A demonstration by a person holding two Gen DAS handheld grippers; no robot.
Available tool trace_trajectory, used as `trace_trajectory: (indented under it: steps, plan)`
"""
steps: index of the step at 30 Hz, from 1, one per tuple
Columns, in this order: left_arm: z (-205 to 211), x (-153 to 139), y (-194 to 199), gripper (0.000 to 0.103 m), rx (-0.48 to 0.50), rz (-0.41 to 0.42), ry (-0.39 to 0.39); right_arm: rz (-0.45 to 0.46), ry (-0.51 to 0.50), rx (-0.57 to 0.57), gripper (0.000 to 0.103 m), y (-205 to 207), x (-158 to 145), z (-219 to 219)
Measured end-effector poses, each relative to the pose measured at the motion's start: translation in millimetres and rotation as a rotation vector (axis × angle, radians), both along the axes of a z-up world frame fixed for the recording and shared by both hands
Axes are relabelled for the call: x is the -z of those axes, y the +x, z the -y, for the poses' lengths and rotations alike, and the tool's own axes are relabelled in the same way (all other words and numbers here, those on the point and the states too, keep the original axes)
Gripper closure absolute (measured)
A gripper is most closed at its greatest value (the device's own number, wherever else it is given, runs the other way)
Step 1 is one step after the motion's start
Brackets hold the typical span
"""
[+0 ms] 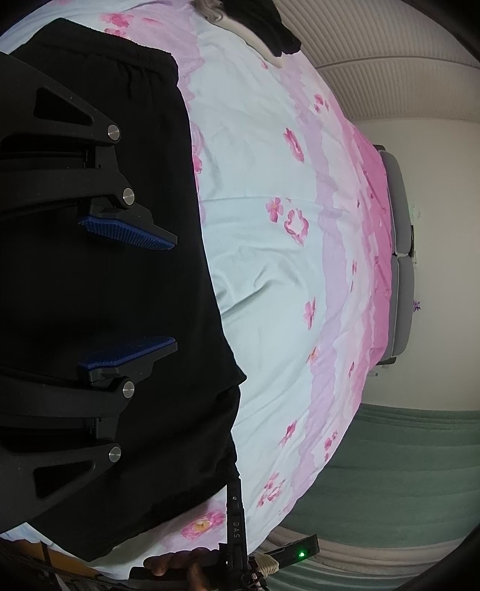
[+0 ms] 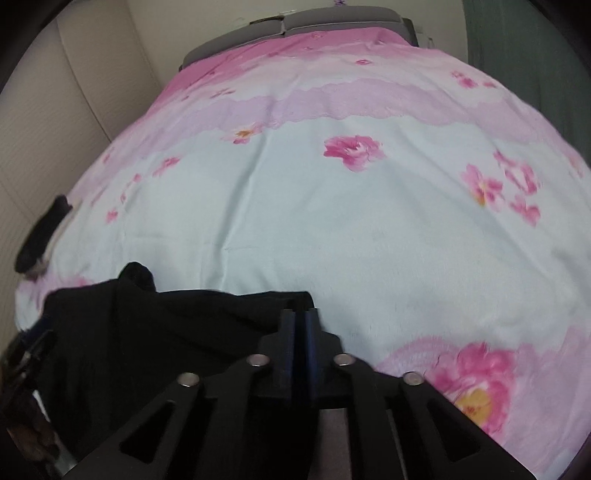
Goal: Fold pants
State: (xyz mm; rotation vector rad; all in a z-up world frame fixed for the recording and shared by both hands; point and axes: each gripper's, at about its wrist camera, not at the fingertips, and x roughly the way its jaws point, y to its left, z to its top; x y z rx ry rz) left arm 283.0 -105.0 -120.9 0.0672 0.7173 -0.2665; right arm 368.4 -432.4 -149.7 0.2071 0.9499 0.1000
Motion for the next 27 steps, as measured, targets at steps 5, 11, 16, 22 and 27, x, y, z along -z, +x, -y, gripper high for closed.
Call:
trace_trajectory:
  steps: [5, 11, 16, 22, 27]
  plan:
    - [5.9, -0.9, 7.4, 0.055, -0.006, 0.011, 0.005, 0.033, 0.016, -0.017, 0.072, -1.3, -6.9, 1.4]
    - [15.8, -1.9, 17.1, 0.055, -0.008, 0.014, -0.002, 0.049, 0.063, -0.009, 0.072, -7.6, -5.4, 8.3]
    - [23.3, -2.7, 21.8, 0.055, -0.011, 0.018, 0.003, 0.061, 0.081, -0.012, 0.072, -10.7, -1.1, 10.4]
    - [28.5, 0.1, 27.6, 0.054, -0.021, 0.016, 0.012, 0.072, 0.062, -0.048, 0.072, -5.7, -0.4, 7.7]
    - [32.9, 0.6, 28.2, 0.054, -0.017, 0.020, 0.031, 0.047, 0.057, -0.113, 0.076, 5.3, 12.9, -3.8]
